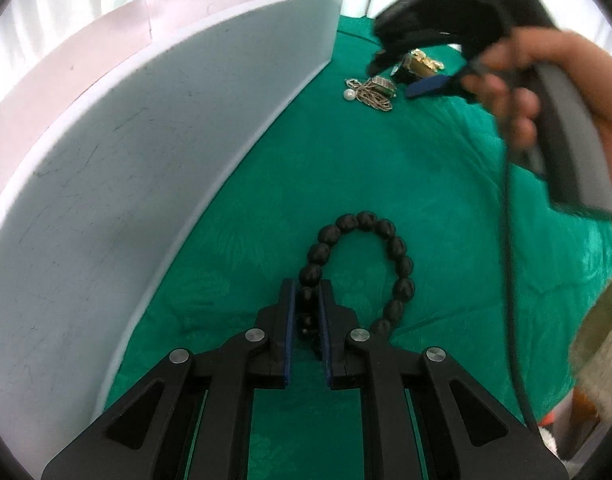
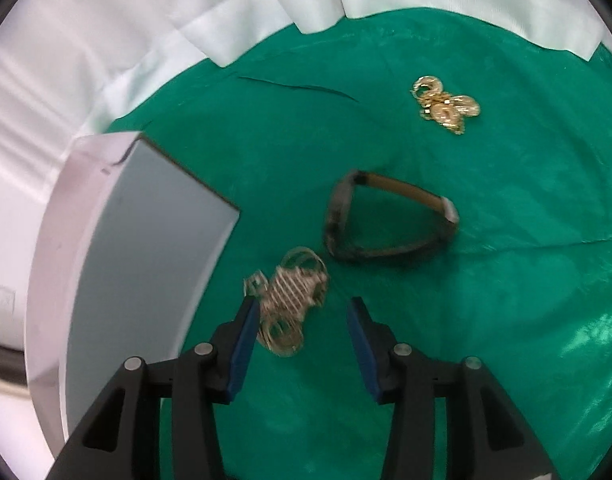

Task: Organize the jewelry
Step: 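Grasp the silver pendant necklace with the right gripper while the left gripper holds the black bracelet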

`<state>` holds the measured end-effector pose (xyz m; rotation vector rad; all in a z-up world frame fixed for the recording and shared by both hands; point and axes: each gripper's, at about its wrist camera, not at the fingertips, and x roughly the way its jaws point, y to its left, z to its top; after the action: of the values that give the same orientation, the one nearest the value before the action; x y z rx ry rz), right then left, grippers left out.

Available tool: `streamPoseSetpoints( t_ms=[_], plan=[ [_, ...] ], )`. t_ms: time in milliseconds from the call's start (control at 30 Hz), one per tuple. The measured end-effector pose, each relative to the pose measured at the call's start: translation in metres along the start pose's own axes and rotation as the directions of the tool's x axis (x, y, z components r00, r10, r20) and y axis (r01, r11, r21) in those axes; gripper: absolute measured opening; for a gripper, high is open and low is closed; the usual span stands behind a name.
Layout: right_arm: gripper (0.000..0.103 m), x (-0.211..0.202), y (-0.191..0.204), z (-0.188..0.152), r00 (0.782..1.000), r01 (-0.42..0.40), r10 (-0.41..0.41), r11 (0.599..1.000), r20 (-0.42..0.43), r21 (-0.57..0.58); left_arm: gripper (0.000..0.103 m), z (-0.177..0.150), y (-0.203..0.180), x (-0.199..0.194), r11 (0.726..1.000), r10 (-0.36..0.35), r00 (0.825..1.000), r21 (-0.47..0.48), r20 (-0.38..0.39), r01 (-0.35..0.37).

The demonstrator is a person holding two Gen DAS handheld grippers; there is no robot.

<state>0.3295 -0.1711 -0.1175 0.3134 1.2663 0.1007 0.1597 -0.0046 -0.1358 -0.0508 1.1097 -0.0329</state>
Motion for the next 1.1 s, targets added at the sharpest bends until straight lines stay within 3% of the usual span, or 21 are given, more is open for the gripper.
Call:
streamPoseSetpoints(
  t_ms=[133,200,233,467,600,900,1000,1067,1100],
  plan=[
    [0.046,0.006,0.014,0.001,0.996,0.089,-0.089,0.996,0.022,-0.007,0.009,-0.004,-0.002,-0.002,1.0,-0.001,1.0,0.003,0.009,0.001],
    [0.032,0.007,0.022,-0.002,0.991,0.134,-0.132,0.989,0.031,-0.055,0.009,-0.012,-0.001,-0.009,1.0,-0.002,1.0,0.002,0.012,0.002],
    [0.032,0.009,0.026,-0.001,0.99,0.139,-0.137,0.987,0.035,-0.082,0.009,-0.013,-0.002,-0.009,1.0,-0.004,1.0,0.002,0.013,0.004],
    [0.029,-0.017,0.015,-0.023,0.996,0.091,-0.088,0.971,0.022,-0.222,0.009,-0.013,0.007,-0.012,1.0,-0.017,1.0,-0.003,0.01,0.017],
    [0.029,-0.045,-0.007,-0.057,0.999,0.036,-0.042,0.953,-0.014,-0.3,0.009,-0.014,0.01,-0.015,0.999,-0.035,0.999,-0.008,0.002,0.035],
    [0.029,-0.081,-0.048,-0.141,0.998,0.035,-0.051,0.919,-0.03,-0.392,0.01,-0.017,0.011,-0.021,0.998,-0.059,0.998,0.008,-0.012,0.059],
    [0.03,-0.081,-0.054,-0.153,0.999,0.044,-0.046,0.924,0.004,-0.381,0.019,-0.015,0.012,-0.021,0.996,-0.084,0.996,0.006,-0.026,0.084],
    [0.044,-0.087,-0.066,-0.157,1.0,0.011,-0.006,0.941,0.016,-0.337,0.041,-0.013,0.013,-0.021,0.993,-0.118,0.992,-0.005,-0.034,0.118],
    [0.045,-0.094,-0.073,-0.156,0.999,-0.029,0.038,0.953,0.022,-0.3,0.046,-0.015,0.015,-0.024,0.991,-0.134,0.99,-0.015,-0.031,0.134]
  ],
)
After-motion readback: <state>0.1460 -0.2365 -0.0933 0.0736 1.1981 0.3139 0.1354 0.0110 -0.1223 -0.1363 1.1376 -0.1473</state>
